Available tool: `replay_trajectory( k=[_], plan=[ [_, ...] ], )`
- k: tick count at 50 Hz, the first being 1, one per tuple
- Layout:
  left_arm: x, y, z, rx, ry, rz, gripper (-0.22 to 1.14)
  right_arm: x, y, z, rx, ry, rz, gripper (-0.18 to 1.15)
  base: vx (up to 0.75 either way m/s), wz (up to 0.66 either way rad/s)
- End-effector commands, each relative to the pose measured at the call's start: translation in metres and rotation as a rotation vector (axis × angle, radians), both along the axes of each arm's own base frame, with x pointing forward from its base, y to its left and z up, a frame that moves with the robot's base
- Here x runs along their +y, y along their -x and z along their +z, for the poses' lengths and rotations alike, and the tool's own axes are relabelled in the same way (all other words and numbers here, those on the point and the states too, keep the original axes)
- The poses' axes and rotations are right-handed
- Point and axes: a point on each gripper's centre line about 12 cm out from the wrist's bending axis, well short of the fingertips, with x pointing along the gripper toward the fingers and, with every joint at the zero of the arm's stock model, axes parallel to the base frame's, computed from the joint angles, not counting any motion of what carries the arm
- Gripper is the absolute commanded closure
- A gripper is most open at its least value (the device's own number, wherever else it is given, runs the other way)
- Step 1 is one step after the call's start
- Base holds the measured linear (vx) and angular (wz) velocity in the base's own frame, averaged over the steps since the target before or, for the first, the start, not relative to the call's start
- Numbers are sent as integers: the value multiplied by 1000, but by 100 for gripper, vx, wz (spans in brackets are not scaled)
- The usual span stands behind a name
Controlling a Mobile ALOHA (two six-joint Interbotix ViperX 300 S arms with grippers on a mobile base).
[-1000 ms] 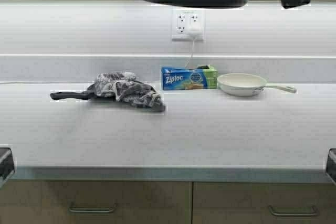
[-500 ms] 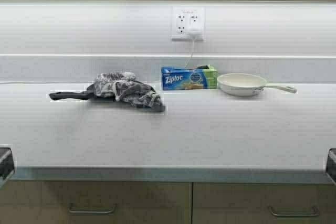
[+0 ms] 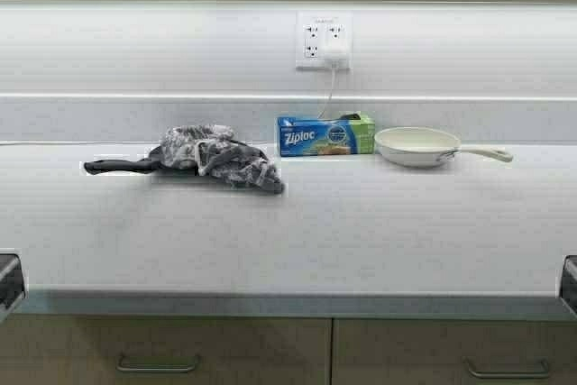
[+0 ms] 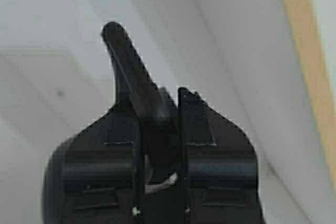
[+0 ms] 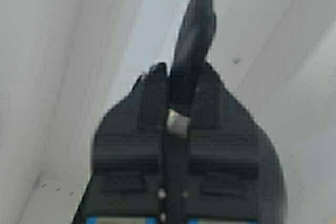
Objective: Open the cabinet, put the pot inside, then close it
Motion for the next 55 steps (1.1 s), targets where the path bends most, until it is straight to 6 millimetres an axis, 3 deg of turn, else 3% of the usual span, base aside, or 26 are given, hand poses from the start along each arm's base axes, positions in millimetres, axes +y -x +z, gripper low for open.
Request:
replay_trajectory(
  k=[1,13,24,33,55],
  plan=[
    [-14,-19,14,-42,-64,-4,89,7,-18,37,-76,40,13,91,4,1],
    [-23,-48,-12,3,-34,-3,89,-15,-46,18,-35,39,-40,91,5,2],
    [-31,-67,-32,18,2,-3,89,-33,-51,13,-23,17,-75,91,5,2],
    [-35,-81,-42,24,17,3,89,-48,-66,-4,7,24,-108,91,5,2],
    [-29,-79,-56,-9,95,47,83,-47,-84,-40,81,-43,-114,88,4,1]
  ],
)
